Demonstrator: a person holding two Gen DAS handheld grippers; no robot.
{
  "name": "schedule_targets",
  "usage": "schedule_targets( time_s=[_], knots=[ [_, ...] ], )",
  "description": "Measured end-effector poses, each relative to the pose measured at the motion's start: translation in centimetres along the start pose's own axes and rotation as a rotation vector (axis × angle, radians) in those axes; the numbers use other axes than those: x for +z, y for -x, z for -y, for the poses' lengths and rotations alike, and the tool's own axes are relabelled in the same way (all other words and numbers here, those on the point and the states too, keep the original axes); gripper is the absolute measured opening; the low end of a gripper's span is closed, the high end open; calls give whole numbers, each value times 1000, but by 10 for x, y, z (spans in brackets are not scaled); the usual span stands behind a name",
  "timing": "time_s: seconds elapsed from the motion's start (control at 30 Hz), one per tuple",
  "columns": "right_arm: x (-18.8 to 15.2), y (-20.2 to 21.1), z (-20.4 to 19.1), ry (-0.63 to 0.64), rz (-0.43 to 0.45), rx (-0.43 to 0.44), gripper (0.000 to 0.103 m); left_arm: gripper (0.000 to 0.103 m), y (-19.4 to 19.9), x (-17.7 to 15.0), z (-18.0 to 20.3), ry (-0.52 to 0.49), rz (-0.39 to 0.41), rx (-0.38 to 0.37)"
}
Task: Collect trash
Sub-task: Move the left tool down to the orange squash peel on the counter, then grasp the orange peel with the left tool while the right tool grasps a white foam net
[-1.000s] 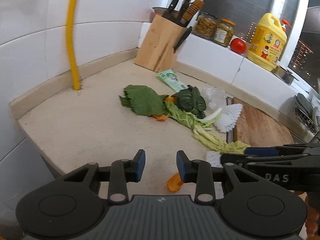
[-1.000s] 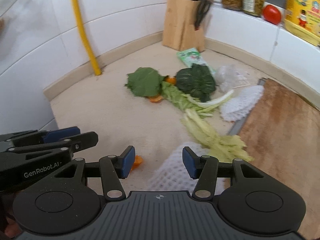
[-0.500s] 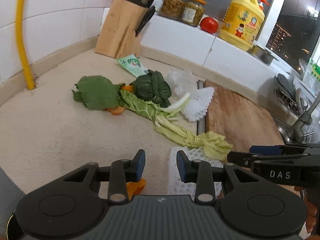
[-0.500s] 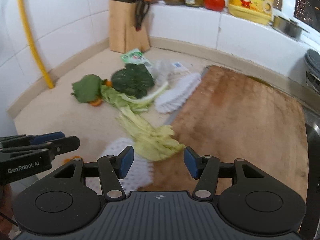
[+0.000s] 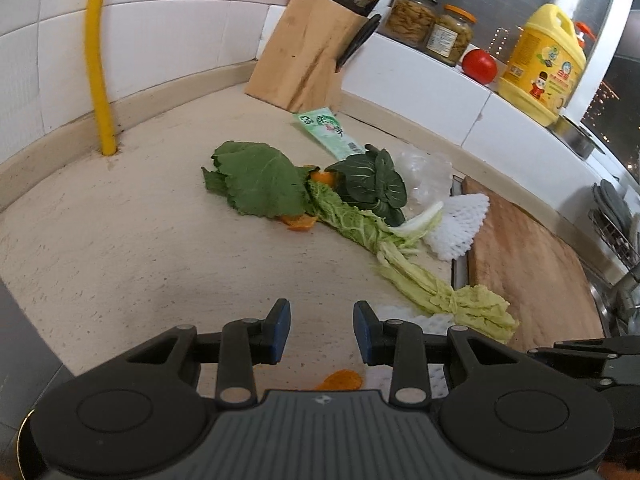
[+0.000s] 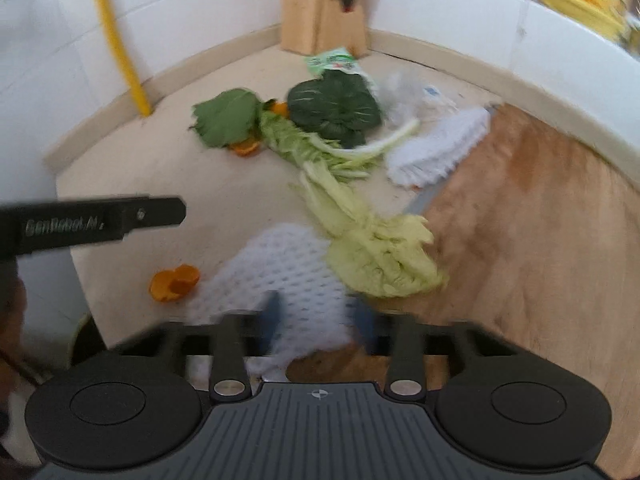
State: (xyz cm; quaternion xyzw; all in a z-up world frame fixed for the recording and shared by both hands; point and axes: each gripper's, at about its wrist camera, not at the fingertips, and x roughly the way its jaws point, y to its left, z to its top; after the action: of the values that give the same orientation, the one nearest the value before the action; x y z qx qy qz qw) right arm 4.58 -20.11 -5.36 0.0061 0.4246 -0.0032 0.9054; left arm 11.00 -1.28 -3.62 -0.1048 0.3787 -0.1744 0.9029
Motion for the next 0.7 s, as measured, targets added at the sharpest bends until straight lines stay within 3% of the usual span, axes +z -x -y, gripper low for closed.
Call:
schedule_targets(
  time_s=[0.07, 0.27, 0.6, 0.7],
  knots=[
    [4, 6, 1, -12, 10, 43, 12, 29, 0, 1, -1, 5, 3, 1],
    [18, 26, 2, -24, 78, 127, 12, 29, 13, 2, -12, -9, 24, -1],
    [34, 17, 24, -124, 136, 114, 12, 34, 28, -22, -13, -70, 18, 14],
    [42, 24, 38, -156, 181, 86, 12, 34, 29, -24, -9, -74, 12, -23]
  ],
)
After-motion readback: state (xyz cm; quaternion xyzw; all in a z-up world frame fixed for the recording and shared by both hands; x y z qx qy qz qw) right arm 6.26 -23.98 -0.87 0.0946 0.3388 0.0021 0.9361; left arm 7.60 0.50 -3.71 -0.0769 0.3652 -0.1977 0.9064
